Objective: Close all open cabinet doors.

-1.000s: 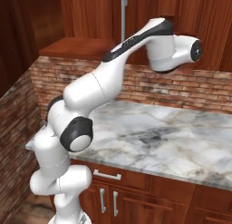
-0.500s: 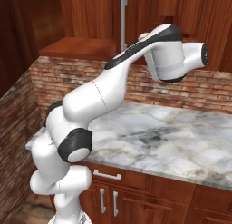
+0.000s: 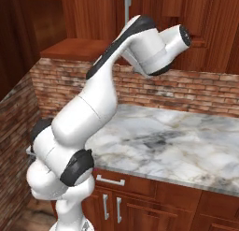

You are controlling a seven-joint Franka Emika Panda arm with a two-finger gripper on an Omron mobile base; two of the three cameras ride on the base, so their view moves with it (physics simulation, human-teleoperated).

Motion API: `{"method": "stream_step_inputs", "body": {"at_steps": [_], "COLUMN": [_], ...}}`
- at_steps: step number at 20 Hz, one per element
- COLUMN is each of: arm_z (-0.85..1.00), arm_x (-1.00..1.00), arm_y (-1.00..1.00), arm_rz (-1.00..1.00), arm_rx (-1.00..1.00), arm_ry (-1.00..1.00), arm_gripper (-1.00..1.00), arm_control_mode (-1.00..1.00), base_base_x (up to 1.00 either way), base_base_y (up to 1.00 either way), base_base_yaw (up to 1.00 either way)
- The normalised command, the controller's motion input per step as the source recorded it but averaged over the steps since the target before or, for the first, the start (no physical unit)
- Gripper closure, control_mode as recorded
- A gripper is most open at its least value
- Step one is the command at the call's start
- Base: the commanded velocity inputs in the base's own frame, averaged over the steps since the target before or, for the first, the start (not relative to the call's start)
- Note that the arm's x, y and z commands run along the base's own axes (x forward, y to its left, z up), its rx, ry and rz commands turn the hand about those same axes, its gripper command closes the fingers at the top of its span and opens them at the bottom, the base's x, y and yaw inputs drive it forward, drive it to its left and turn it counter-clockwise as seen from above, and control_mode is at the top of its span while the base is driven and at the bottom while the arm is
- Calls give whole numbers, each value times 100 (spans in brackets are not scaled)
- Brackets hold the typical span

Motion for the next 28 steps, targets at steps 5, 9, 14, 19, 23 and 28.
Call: {"method": "stream_step_inputs", "body": {"at_steps": [5,9,14,19,23,28], "arm_z": [0,0,0,0,5,10], "arm_x": [-89,-98,-89,-90,-78,-60], "arm_y": [74,83,80,47,7,20], "arm_rz": [3,0,0,1,5,7], "arm_rx": [-45,-42,-36,-32,-29,-31], "arm_ry": [-56,-46,-29,-23,-18,-17], "arm_gripper": [-100,-100,-100,-100,-100,-100], "arm_control_mode": [-100,-100,-100,-100,-100,-100], "base_base_x": [0,0,0,0,0,0], "base_base_y": [0,0,0,0,0,0], "base_base_yaw": [0,0,0,0,0,0]}}
